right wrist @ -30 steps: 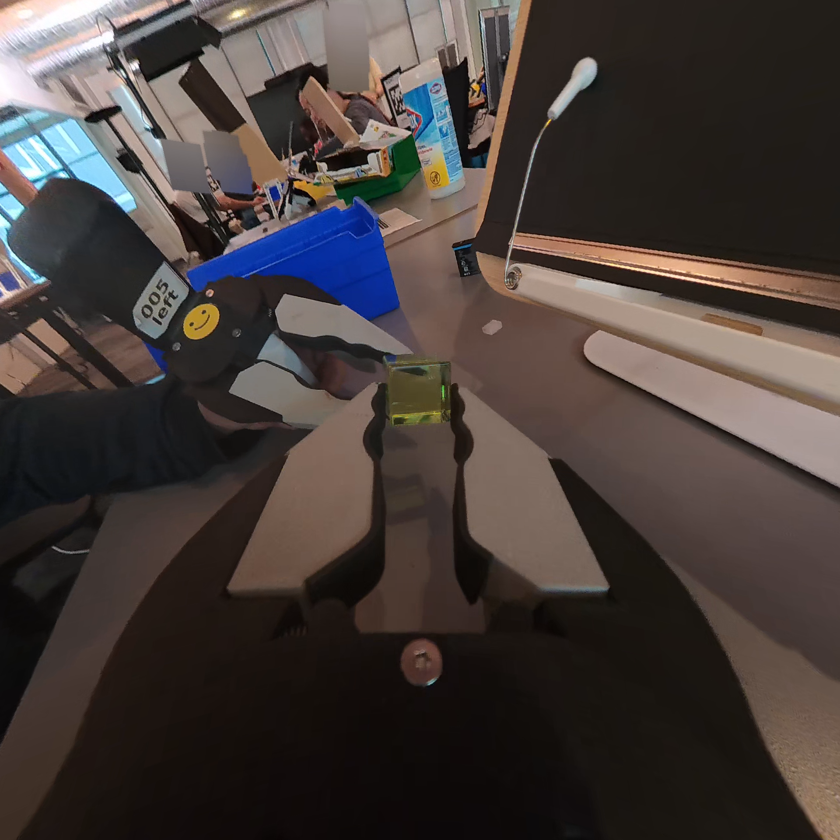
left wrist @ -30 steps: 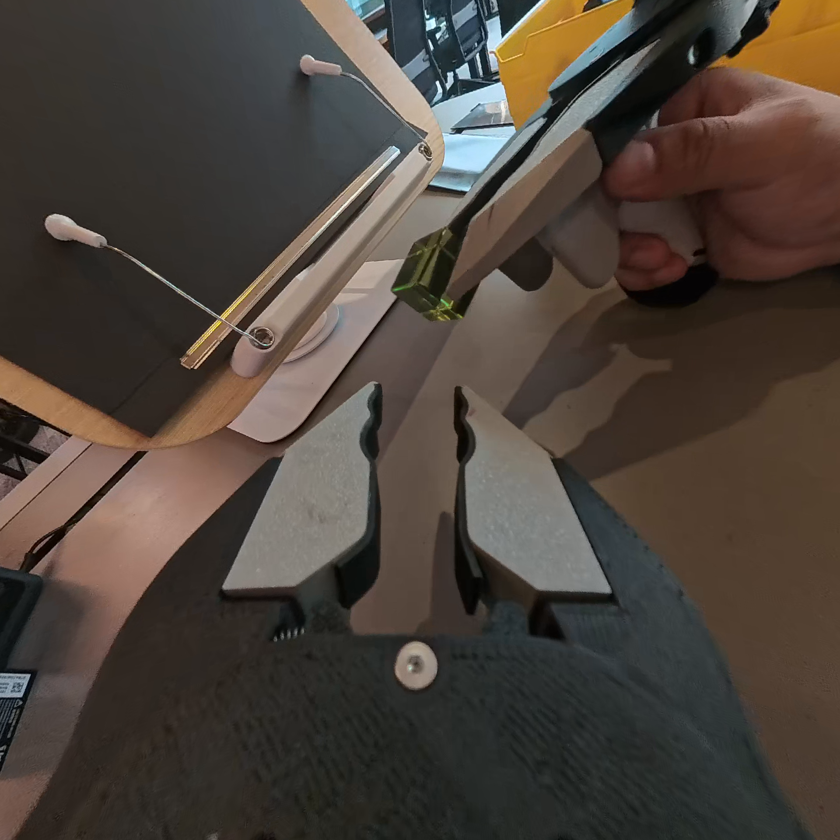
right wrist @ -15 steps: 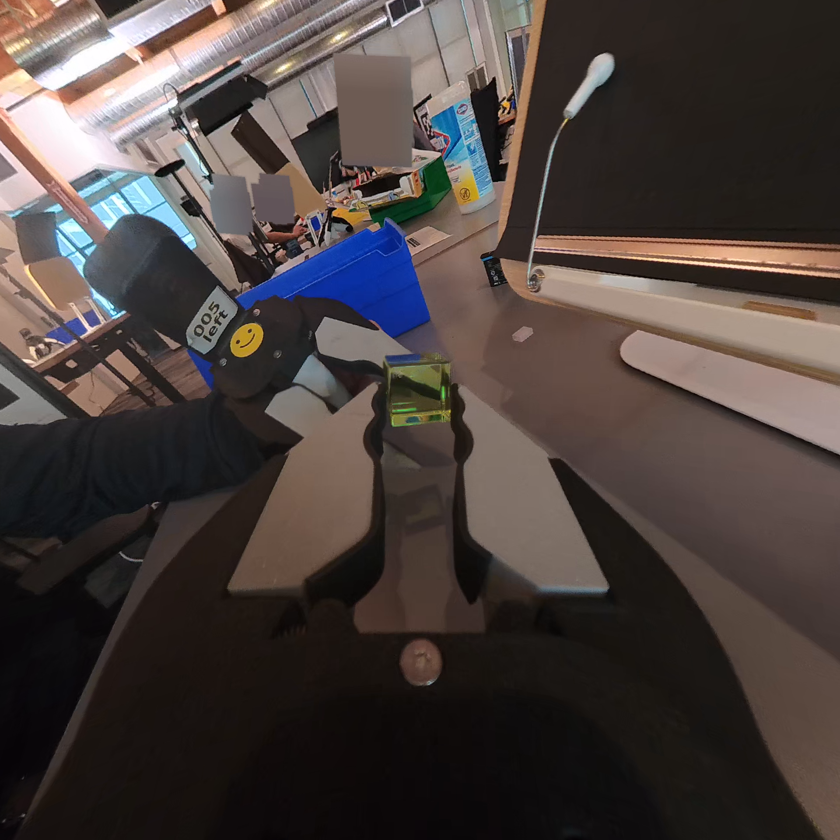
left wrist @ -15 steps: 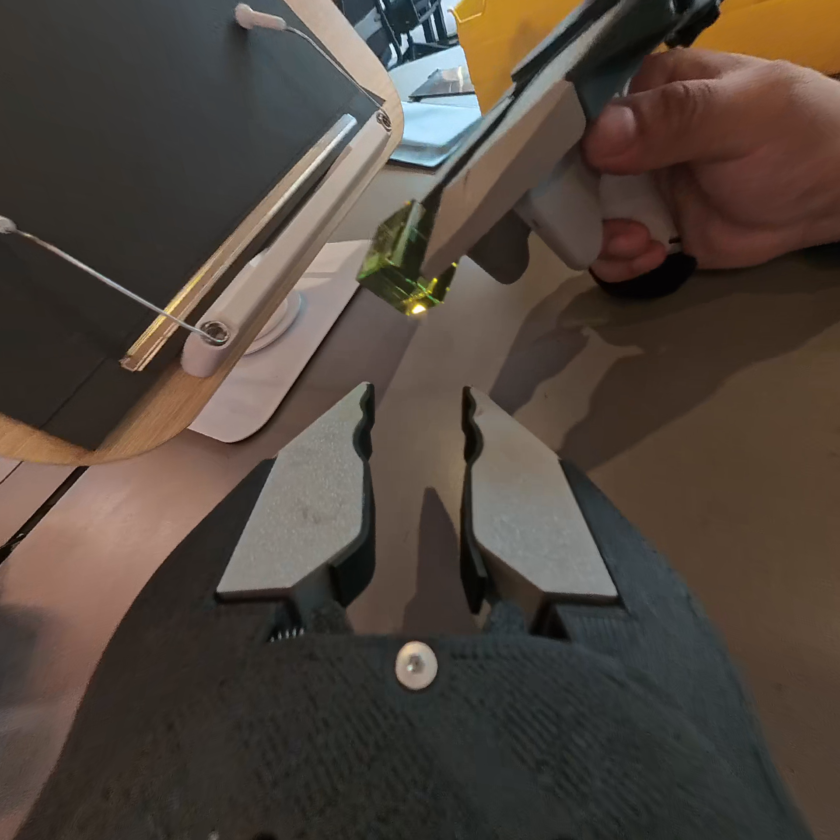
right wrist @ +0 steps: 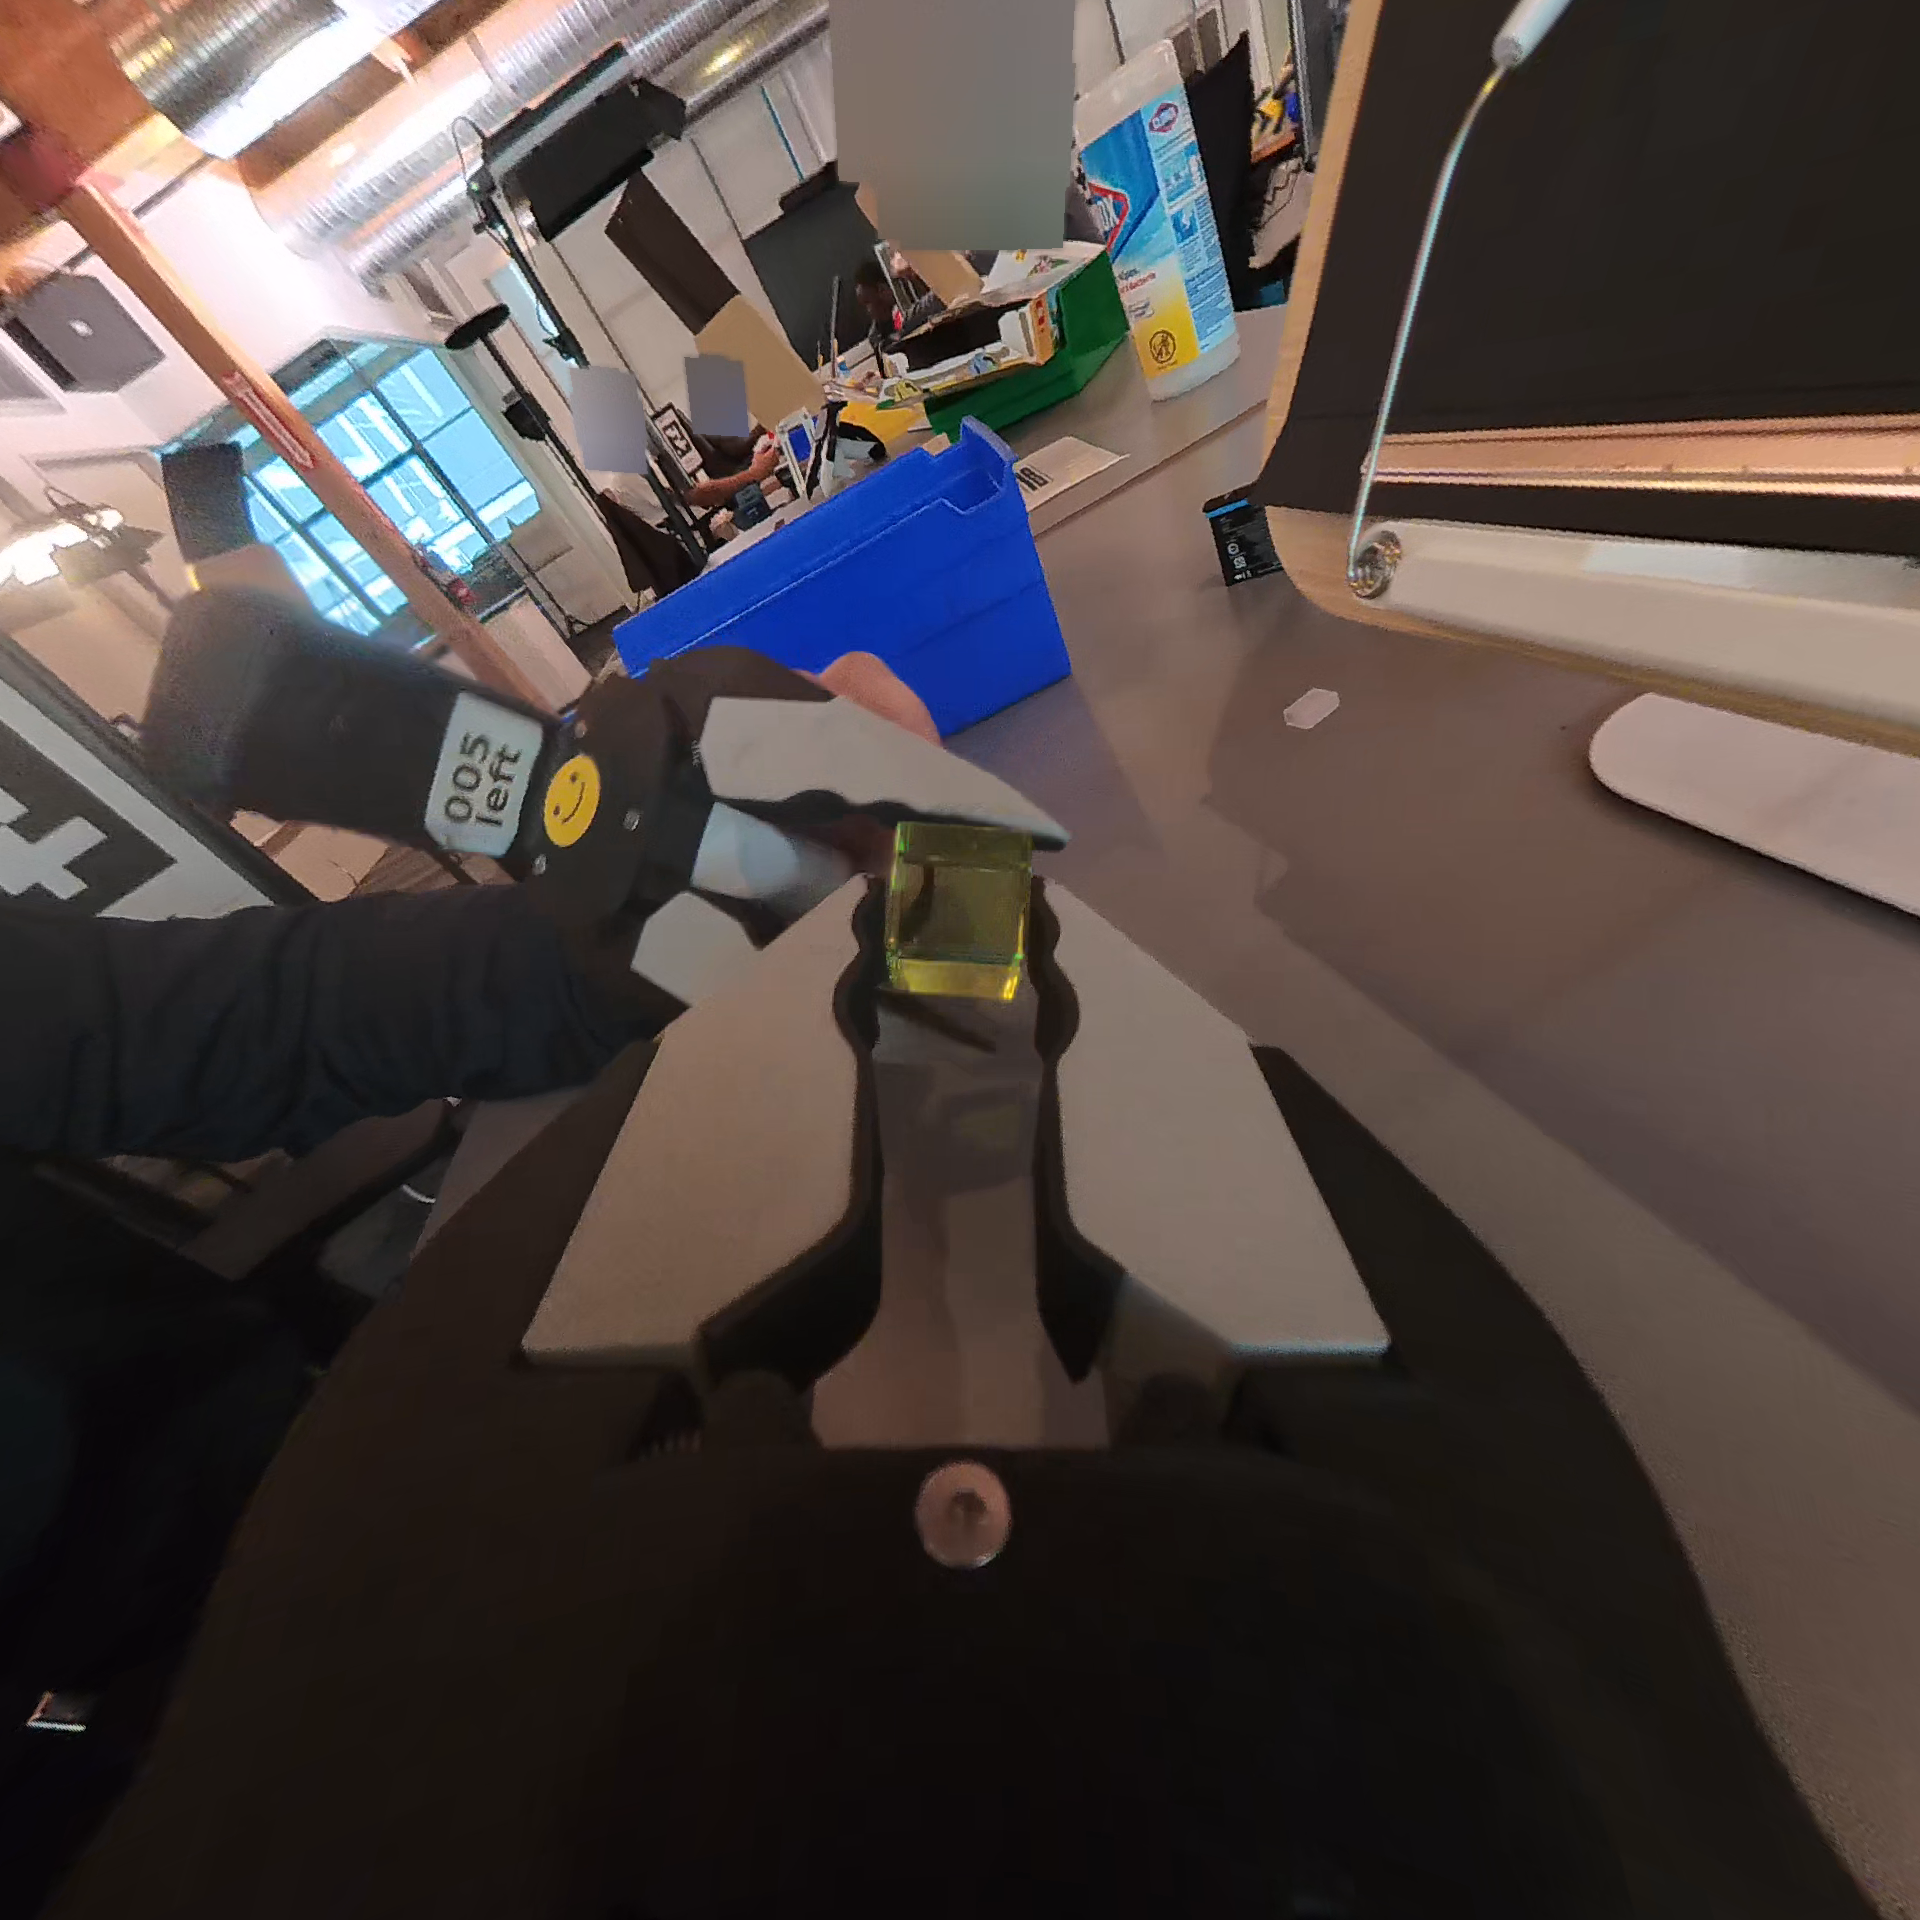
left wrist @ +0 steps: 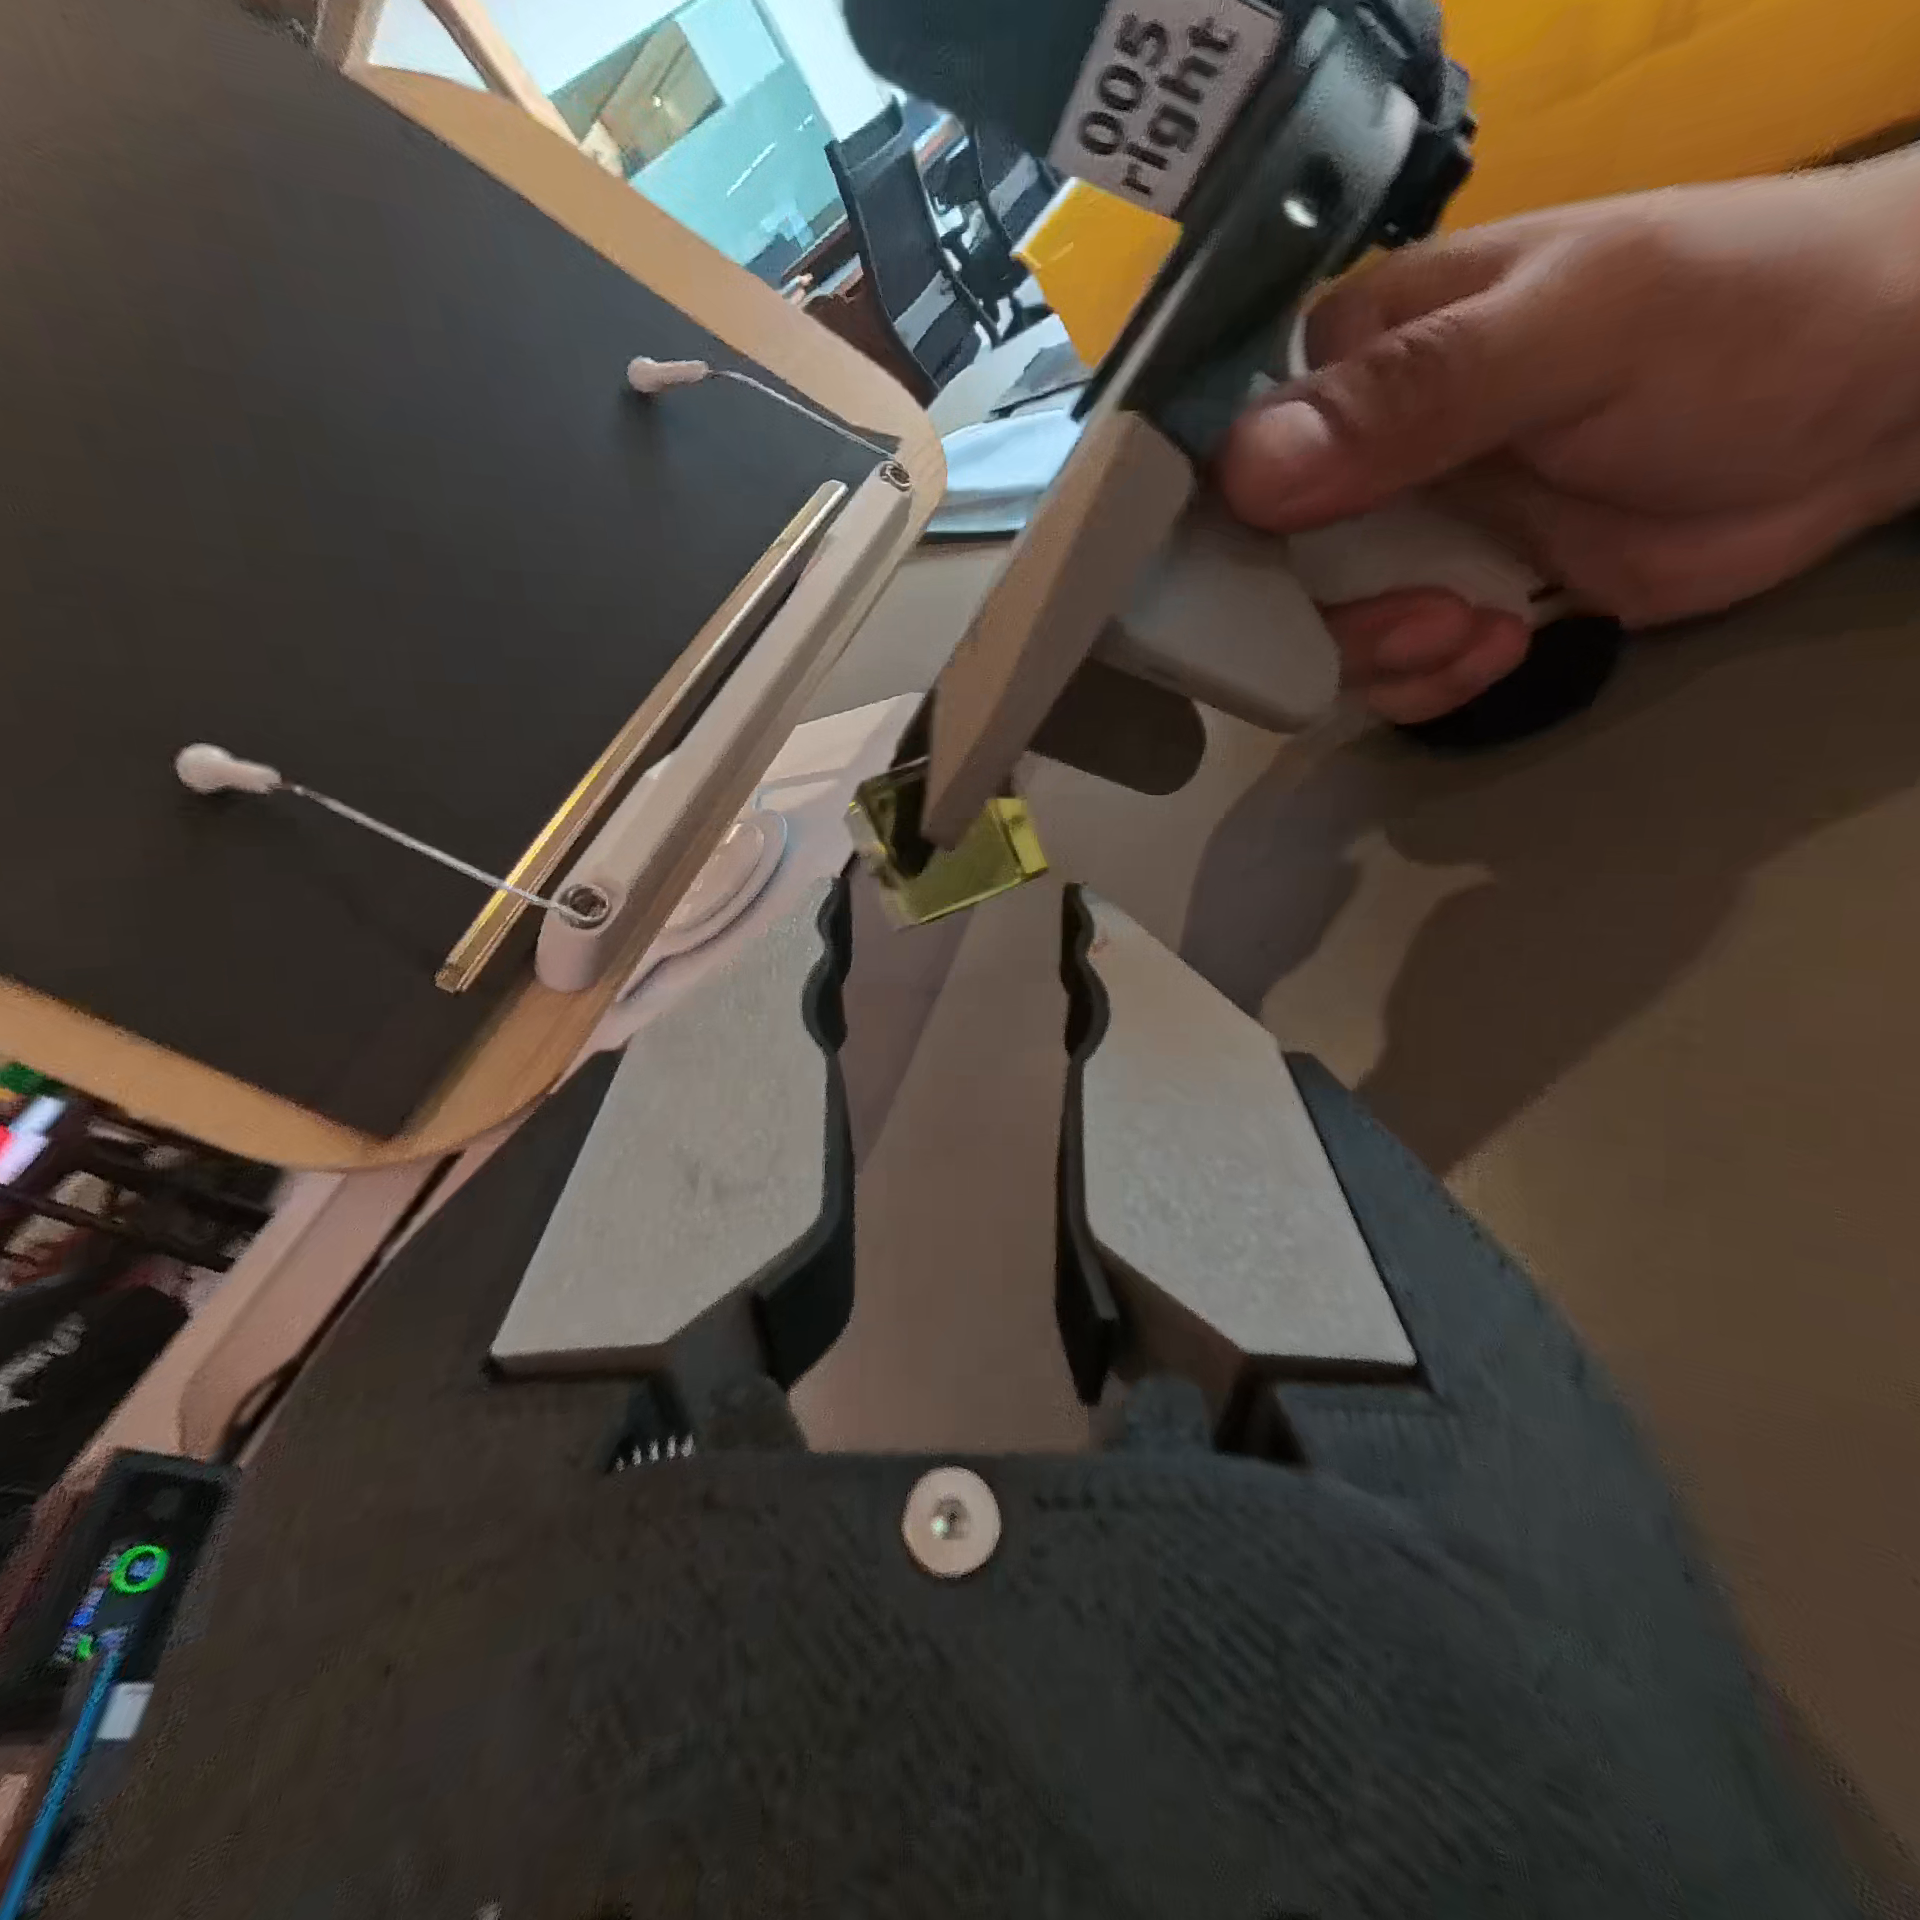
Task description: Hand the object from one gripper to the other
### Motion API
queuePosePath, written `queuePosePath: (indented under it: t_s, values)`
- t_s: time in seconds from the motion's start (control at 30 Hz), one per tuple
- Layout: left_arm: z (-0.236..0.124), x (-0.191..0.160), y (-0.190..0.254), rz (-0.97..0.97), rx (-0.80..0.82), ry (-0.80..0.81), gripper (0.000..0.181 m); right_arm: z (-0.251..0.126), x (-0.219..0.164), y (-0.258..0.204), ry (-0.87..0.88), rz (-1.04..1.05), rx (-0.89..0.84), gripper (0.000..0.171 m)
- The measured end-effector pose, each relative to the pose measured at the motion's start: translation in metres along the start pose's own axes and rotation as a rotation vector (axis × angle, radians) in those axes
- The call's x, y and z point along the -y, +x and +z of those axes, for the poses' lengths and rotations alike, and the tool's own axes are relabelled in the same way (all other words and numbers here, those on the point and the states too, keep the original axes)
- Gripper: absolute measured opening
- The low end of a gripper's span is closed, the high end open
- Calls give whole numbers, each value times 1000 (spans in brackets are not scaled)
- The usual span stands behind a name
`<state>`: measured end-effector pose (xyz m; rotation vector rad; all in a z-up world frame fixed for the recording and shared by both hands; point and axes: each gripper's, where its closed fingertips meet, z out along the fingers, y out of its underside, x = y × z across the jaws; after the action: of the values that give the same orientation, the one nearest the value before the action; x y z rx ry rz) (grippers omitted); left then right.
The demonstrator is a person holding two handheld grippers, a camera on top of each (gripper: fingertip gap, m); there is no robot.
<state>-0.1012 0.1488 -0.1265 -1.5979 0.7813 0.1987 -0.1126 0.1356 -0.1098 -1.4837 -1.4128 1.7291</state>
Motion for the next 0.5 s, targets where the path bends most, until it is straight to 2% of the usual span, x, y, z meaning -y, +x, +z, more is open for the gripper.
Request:
queuePosePath:
  t_s: [0.1,0.27,0.5]
  values:
    - [2,-2,4,56,14,-17,39,2,-4,-1,-24,17,13,23]
    - [-1,2,2,44,15,12,36,6,-7,-6,-38,64,64,23]
    - [-5,8,2,168,58,28,32,7,-10,-15,-51,99,137,22]
